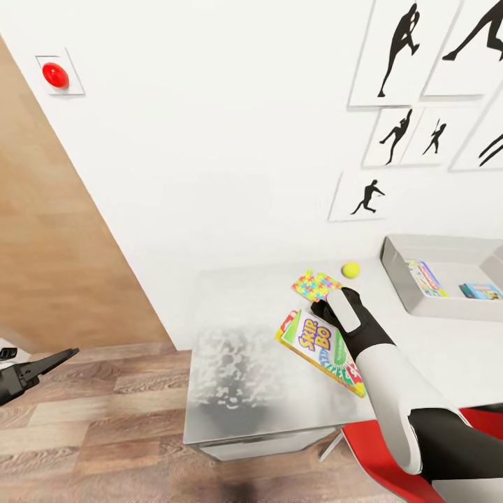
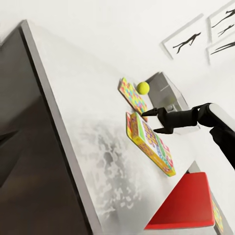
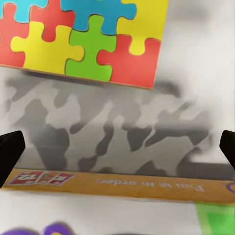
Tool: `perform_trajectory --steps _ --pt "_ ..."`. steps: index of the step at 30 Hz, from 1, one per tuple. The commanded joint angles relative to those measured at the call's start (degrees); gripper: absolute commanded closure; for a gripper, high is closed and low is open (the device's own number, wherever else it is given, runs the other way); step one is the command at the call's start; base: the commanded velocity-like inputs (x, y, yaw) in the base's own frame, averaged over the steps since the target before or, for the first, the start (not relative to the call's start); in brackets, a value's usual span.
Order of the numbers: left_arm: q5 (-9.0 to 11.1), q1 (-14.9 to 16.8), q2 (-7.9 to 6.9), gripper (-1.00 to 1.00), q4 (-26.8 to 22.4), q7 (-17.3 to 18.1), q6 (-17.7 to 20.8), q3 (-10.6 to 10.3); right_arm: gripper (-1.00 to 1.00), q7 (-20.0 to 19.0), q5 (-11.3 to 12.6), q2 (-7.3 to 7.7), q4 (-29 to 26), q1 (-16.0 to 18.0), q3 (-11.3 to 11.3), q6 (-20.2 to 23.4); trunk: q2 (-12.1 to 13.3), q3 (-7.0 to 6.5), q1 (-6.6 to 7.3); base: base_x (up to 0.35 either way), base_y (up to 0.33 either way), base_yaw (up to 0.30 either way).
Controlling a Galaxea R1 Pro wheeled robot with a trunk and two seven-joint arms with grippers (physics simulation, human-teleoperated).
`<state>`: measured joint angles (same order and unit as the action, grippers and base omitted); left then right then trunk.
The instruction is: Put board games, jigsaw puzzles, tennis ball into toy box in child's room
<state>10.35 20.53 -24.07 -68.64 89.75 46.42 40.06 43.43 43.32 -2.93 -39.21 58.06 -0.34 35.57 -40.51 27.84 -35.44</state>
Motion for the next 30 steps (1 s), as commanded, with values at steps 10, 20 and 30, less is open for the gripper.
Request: perform_trajectory --steps 10,20,30 --pt "-0.06 0.03 -0.01 -1.0 -0.01 0.25 0.61 0.02 -1.0 0.45 0.36 0.02 -0.07 0.03 -0.09 0.04 -0.06 1.01 -0.01 -0.037 0.016 0.019" --pt "-0.06 0.03 -0.01 -1.0 -0.01 0.25 0.61 0.02 -1.0 0.42 0.36 0.03 -0.07 0.03 -0.1 0.05 -0.06 1.52 -0.01 -0.14 0.063 0.032" --pt "-0.06 0.03 -0.05 -1.0 -0.01 0.25 0.61 0.02 -1.0 0.42 0.36 -0.02 -0.07 0.03 -0.1 0.03 -0.06 1.53 -0.01 -0.027 0.009 0.001"
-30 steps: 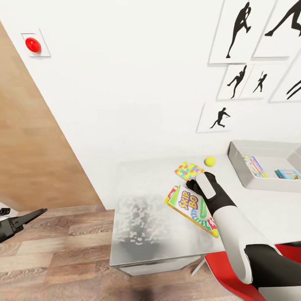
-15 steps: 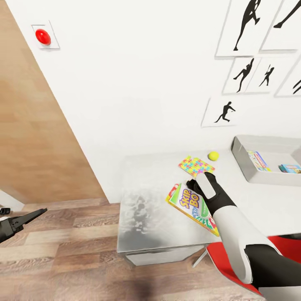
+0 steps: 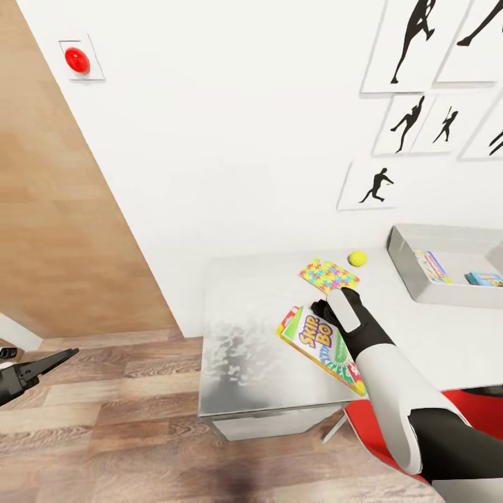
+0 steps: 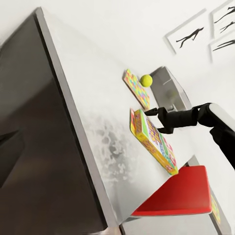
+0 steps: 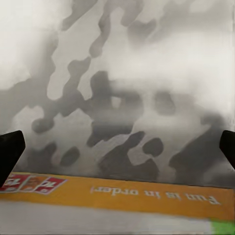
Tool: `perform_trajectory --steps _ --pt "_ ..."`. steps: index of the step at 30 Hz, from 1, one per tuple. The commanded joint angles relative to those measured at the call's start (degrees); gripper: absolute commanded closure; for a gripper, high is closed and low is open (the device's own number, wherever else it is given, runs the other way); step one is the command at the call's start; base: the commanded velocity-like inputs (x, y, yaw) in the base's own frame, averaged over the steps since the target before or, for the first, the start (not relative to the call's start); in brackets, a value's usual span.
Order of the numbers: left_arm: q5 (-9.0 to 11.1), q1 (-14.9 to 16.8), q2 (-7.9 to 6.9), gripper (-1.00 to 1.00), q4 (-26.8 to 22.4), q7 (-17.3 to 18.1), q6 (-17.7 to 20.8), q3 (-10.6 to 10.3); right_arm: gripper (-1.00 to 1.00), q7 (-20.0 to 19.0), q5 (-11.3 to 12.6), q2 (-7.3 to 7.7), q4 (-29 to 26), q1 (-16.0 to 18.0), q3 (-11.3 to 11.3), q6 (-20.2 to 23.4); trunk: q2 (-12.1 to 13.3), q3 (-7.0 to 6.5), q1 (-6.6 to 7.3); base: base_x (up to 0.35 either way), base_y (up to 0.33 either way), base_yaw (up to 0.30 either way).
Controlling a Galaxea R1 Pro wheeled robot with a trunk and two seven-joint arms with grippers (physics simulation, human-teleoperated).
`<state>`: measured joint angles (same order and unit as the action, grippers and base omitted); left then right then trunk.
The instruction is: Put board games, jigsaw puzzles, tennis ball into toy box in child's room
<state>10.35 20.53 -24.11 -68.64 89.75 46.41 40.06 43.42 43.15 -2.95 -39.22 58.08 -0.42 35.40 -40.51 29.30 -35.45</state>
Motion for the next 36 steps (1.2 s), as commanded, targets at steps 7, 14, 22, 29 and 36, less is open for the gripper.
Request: perform_trajectory --steps 7,14,22,29,36 --pt "-0.07 0.03 0.02 -1.0 0.0 0.25 0.61 0.02 -1.0 0.44 0.53 0.01 -0.06 0.02 -0.02 0.19 -0.06 0.07 0.0 -0.101 0.049 0.0" --pt "-0.07 0.03 0.03 -1.0 0.0 0.25 0.61 0.02 -1.0 0.44 0.53 0.05 -0.06 0.02 -0.02 0.19 -0.06 0.07 0.0 -0.006 0.003 0.0" --pt "-0.07 0.03 0.03 -1.0 0.0 0.25 0.61 0.02 -1.0 0.44 0.53 0.05 -0.06 0.02 -0.02 0.19 -0.06 0.02 0.0 -0.053 0.017 0.0" --pt "-0.07 0.03 0.03 -1.0 0.0 0.25 0.61 0.02 -1.0 0.44 0.53 0.05 -0.06 0.02 -0.02 0.19 -0.06 -0.02 0.0 -0.106 0.036 0.0" --pt "-0.07 0.03 0.03 -1.0 0.0 0.25 0.61 0.02 -1.0 0.43 0.53 0.07 -0.06 -0.01 -0.02 0.19 -0.06 -0.02 0.0 -0.008 0.002 0.0"
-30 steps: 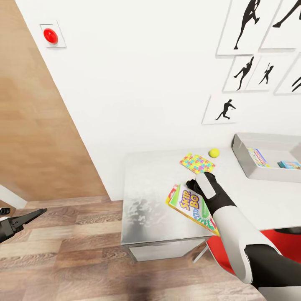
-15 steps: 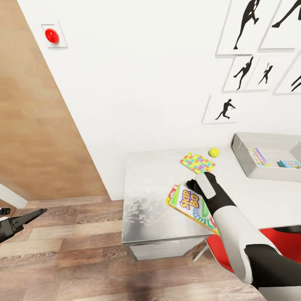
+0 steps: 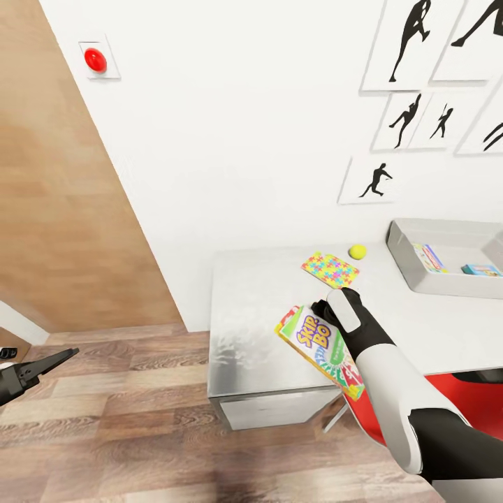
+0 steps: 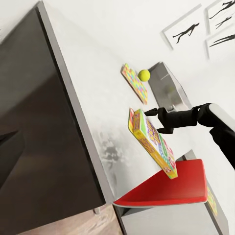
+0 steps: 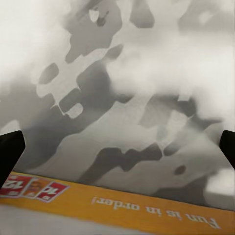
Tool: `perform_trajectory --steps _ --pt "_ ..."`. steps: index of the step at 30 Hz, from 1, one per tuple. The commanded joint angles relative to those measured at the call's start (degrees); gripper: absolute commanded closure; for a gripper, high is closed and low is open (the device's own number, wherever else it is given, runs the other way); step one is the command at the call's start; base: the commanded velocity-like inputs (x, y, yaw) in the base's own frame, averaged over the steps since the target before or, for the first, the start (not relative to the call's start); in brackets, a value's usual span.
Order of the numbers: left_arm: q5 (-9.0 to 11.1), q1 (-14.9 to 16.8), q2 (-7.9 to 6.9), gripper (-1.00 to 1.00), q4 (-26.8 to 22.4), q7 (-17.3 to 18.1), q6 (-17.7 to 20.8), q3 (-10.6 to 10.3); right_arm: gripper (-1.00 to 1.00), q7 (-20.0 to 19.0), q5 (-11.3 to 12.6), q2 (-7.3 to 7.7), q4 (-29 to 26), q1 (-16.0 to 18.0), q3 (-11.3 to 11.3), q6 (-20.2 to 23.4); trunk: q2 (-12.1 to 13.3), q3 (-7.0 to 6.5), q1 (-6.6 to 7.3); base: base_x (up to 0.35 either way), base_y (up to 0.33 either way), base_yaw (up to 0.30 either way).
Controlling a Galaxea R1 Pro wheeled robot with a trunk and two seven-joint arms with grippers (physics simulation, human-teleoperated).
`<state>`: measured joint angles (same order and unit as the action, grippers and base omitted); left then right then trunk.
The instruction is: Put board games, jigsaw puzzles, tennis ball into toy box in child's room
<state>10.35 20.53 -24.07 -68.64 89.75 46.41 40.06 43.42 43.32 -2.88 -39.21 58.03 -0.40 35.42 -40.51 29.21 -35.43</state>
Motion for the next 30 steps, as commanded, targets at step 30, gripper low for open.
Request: perform_trajectory --steps 30 --pt "-0.07 0.03 -0.01 -1.0 -0.01 0.25 0.61 0.02 -1.0 0.43 0.32 -0.03 -0.08 0.02 -0.13 0.18 -0.06 0.06 -0.01 -0.071 0.021 0.0"
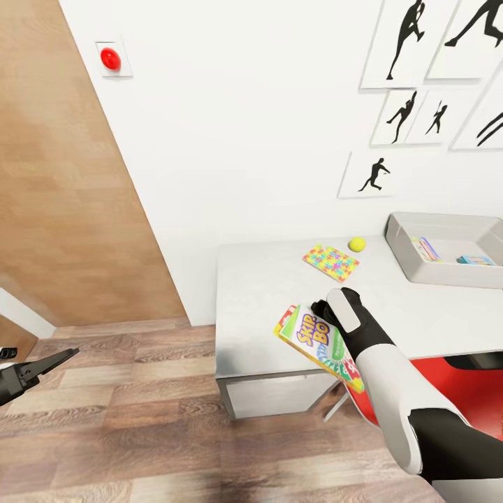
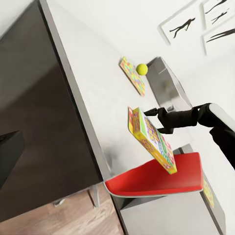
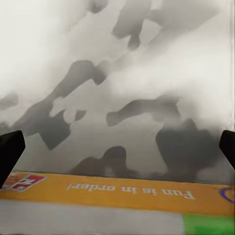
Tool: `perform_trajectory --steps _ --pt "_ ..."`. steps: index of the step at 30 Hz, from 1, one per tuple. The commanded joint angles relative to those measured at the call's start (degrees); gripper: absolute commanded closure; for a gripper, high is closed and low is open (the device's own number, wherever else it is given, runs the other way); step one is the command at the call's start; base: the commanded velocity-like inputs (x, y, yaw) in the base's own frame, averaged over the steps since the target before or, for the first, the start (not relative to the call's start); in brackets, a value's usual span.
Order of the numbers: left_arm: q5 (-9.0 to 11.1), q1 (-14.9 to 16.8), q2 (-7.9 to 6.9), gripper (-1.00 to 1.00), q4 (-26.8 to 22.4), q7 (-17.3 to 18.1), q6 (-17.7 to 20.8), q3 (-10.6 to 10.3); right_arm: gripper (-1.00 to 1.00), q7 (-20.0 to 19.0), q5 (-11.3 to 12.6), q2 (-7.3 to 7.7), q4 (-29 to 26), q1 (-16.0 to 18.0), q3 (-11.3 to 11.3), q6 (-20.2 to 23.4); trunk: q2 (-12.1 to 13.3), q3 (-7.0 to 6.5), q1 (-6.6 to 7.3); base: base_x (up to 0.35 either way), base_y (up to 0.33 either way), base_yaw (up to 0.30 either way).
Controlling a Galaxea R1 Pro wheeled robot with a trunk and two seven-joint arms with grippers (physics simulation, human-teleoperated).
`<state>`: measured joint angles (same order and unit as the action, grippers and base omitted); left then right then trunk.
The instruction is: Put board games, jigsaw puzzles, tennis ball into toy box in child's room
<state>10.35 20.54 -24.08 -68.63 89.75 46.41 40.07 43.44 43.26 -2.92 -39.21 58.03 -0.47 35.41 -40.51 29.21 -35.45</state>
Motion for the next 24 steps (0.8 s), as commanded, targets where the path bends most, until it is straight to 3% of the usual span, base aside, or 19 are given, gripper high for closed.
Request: perform_trajectory --steps 1,24 --pt "-0.07 0.03 -0.01 -1.0 -0.01 0.25 0.61 0.01 -1.0 0.42 0.37 -0.02 -0.08 0.03 -0.05 0.19 -0.05 0.06 0.0 -0.076 0.0 0.0" --pt "-0.07 0.03 -0.01 -1.0 -0.01 0.25 0.61 0.01 -1.0 0.81 0.16 0.23 -1.6 0.12 0.12 -1.51 -0.05 0.06 0.0 -0.023 0.0 0.0"
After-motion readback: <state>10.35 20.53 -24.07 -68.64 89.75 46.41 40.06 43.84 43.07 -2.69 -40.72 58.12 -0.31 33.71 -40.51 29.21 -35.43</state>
